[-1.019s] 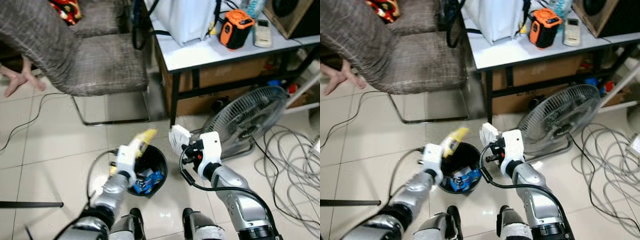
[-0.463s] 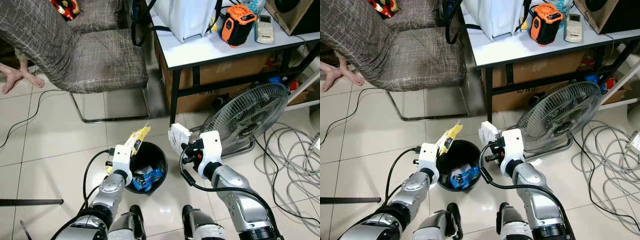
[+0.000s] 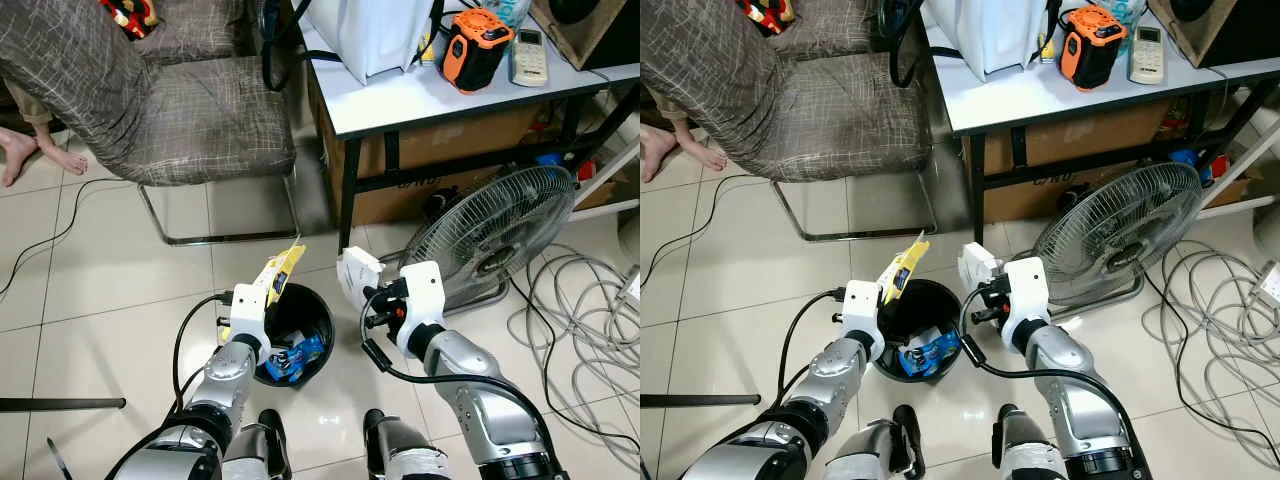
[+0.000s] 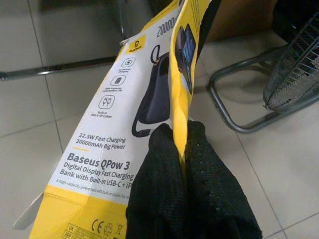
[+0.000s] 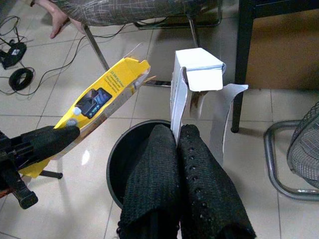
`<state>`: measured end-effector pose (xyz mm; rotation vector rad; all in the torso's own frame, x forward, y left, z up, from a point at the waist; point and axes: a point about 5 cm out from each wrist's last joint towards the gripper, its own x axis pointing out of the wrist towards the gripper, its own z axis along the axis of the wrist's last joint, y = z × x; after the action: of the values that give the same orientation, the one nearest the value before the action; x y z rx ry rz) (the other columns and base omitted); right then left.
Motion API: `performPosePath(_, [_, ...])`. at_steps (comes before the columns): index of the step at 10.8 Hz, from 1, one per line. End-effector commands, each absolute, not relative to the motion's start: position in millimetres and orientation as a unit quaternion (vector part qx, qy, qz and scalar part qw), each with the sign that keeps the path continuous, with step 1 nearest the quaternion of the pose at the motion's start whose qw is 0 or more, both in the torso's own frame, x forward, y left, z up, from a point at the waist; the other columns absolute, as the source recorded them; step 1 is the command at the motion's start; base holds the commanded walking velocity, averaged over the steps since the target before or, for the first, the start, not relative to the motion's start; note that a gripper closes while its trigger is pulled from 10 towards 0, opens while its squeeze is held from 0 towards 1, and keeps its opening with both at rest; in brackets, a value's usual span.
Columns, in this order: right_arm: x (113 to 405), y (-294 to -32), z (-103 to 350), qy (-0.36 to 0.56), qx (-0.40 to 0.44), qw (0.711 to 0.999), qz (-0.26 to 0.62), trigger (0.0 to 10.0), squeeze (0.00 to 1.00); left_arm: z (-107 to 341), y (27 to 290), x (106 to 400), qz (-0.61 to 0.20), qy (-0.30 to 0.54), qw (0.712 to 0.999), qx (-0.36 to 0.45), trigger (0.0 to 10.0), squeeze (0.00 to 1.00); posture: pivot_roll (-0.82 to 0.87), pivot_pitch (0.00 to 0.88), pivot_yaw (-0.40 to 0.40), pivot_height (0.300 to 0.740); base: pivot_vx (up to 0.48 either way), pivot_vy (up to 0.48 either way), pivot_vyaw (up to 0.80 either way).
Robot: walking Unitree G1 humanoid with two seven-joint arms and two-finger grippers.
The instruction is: Picking trash to rubbish bin
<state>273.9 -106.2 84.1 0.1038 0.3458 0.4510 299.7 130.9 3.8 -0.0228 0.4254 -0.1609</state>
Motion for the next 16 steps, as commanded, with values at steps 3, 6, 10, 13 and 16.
performPosePath(3, [268.3,-105.1,82.2,0.174,0.061,0.957,0.226,10.0,0.0,-3.2,132.2,293.3,-0.08,0.225,0.971,-0.01,10.0,0.0,-0.29,0.291,0.055,0.74,0.0,0.0,0.0])
performPosePath(6, [268.5,-106.9,81.6,0.177,0.06,0.957,0.224,10.0,0.0,-5.7,125.3,291.4,-0.089,0.234,0.968,-0.016,10.0,0.0,-0.3,0.293,0.054,0.74,0.0,0.0,0.0])
performPosePath(10, [262.5,-105.2,76.8,0.194,0.058,0.952,0.23,10.0,0.0,-23.2,119.3,273.2,-0.095,0.275,0.957,-0.008,10.0,0.0,-0.31,0.305,0.054,0.74,0.0,0.0,0.0])
performPosePath(13, [255.3,-100.7,70.7,0.229,0.069,0.937,0.256,10.0,0.0,-28.4,120.9,267.9,-0.09,0.29,0.953,-0.003,10.0,0.0,-0.31,0.311,0.049,0.74,0.0,0.0,0.0])
performPosePath(16, [241.7,-99.0,59.8,0.272,0.059,0.919,0.28,10.0,0.0,-31.3,119.6,264.6,-0.089,0.297,0.951,-0.01,10.0,0.0,-0.32,0.315,0.047,0.74,0.0,0.0,0.0])
